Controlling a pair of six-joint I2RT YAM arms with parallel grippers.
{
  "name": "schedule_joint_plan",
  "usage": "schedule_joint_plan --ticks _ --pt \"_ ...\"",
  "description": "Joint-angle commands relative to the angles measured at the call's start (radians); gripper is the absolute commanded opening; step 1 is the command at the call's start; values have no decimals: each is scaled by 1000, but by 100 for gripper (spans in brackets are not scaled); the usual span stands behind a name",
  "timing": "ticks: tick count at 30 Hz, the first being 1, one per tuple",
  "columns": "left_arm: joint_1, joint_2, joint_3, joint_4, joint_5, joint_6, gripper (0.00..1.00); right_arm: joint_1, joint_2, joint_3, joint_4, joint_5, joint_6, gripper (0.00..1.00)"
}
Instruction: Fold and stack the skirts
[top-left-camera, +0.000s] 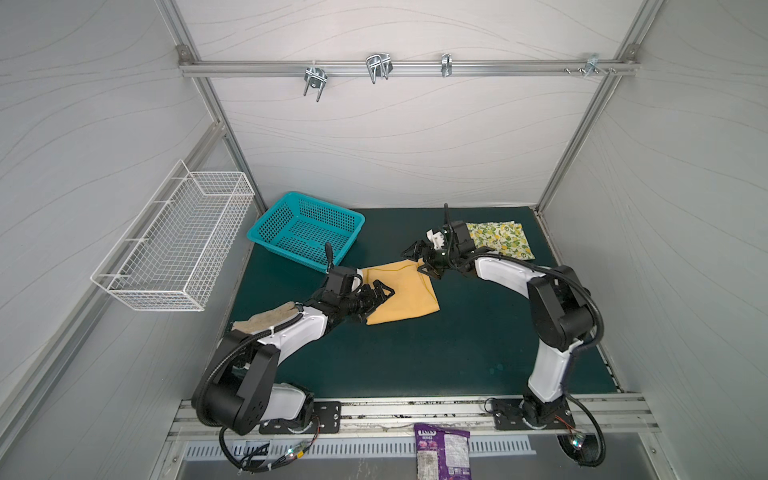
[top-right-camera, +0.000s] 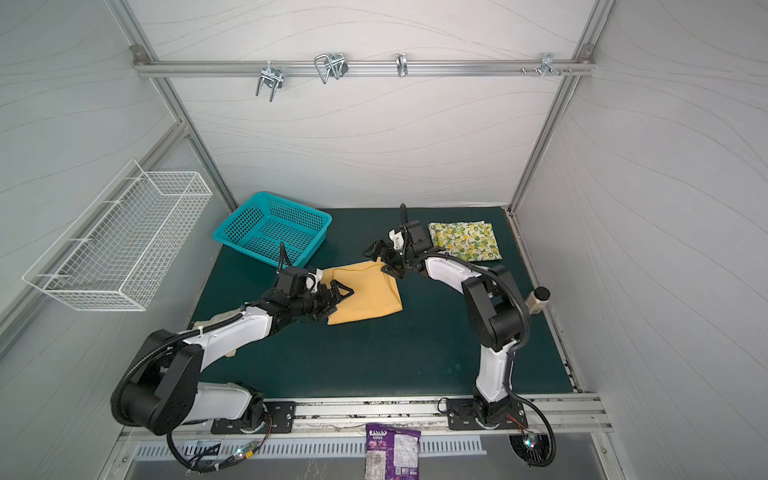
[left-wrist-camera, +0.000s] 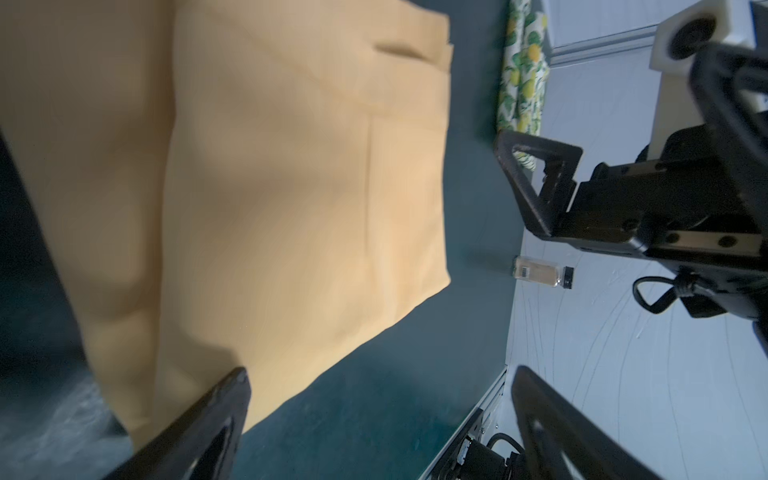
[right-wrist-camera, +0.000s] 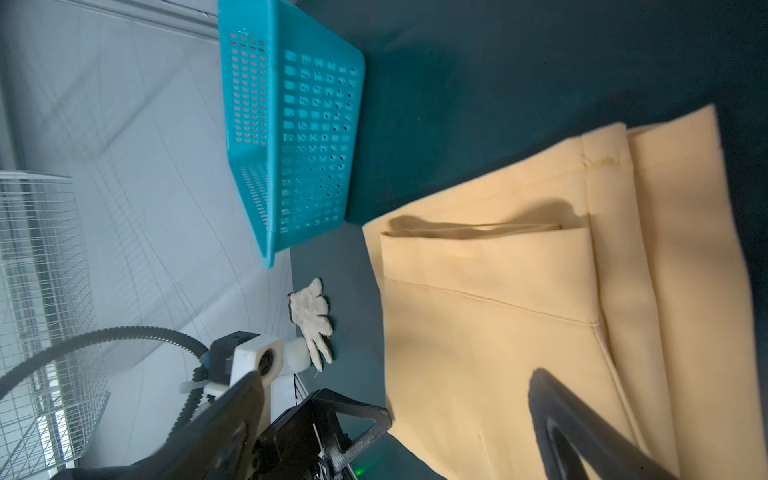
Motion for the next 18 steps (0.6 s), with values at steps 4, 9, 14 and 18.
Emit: schedule_joint_plan --ticks 4,9,14,18 --pt "-10 101 -67 229 -17 -84 98 -9 46 -40 58 -63 9 99" --pt "-5 176 -102 218 -56 -68 98 -13 29 -151 128 -47 26 99" --pt "29 193 -108 149 -69 -26 98 -13 -29 -291 222 4 65 99" --pt "98 187 -63 17 -61 64 98 -10 -70 -407 331 34 122 99"
